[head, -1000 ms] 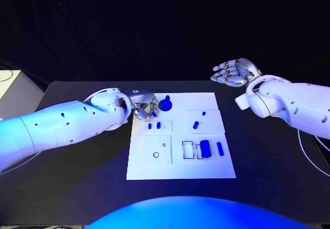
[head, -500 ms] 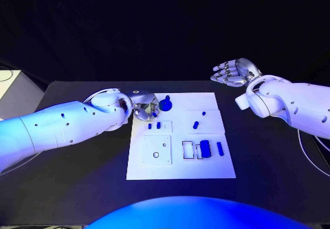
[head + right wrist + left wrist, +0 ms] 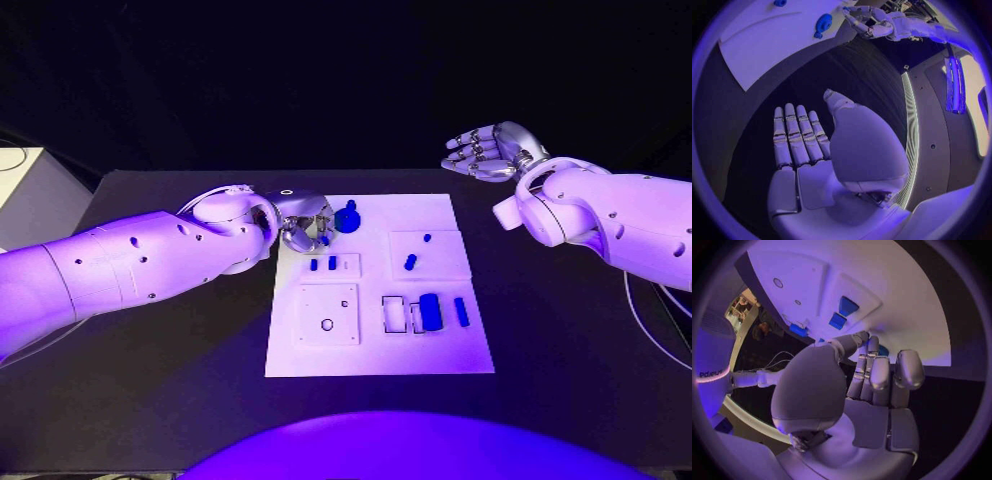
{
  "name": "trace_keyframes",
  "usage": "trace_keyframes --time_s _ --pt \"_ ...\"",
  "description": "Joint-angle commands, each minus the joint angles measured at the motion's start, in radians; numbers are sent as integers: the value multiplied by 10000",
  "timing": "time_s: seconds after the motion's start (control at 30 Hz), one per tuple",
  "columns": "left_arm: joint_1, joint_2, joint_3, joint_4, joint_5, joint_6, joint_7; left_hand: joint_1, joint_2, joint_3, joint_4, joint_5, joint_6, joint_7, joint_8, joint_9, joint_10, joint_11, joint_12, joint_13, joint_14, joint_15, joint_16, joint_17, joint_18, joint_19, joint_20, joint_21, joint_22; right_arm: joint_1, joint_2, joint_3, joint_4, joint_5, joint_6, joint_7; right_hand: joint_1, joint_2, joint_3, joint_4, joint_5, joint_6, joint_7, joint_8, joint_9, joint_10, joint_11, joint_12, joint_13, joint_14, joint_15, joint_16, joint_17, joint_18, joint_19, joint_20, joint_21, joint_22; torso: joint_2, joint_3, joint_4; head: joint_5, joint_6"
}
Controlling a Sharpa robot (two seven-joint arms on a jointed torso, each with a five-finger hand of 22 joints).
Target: Assemble the parts on the task board
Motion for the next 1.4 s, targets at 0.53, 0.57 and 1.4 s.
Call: trace_keyframes --time_s 0.53,0.57,1.4 --pt "-26 168 -42 -25 -219 613 -253 -227 32 -280 23 -20 424 -142 40 117 410 -168 -68 180 131 -124 104 46 -175 93 -50 67 71 -19 15 2 -23 -34 147 117 -62 52 20 -42 23 84 730 -63 -8 33 69 -28 -14 32 28 -2 -8 -7 -67 5 4 -8 0 -4 4 -41 1" --pt "-26 165 -42 -24 -225 624 -255 -225 34 -300 14 -19 467 -156 52 132 444 -191 -49 209 142 -141 114 63 -175 95 -62 67 73 -21 15 2 -24 -34 148 117 -62 52 20 -42 23 84 730 -63 -8 33 69 -28 -14 32 28 -2 -8 -7 -67 5 4 -8 -3 -7 6 -41 1" --pt "-26 202 -53 -70 -246 222 -141 -191 43 -384 -80 -17 411 -181 15 248 209 -255 353 591 245 -218 282 402 -159 20 -175 -32 -4 -52 1 2 -27 -34 155 112 -71 51 23 -47 24 95 735 -83 -21 42 73 -57 -13 34 31 -6 -36 -12 -88 5 3 -39 -1 -13 0 -37 1"
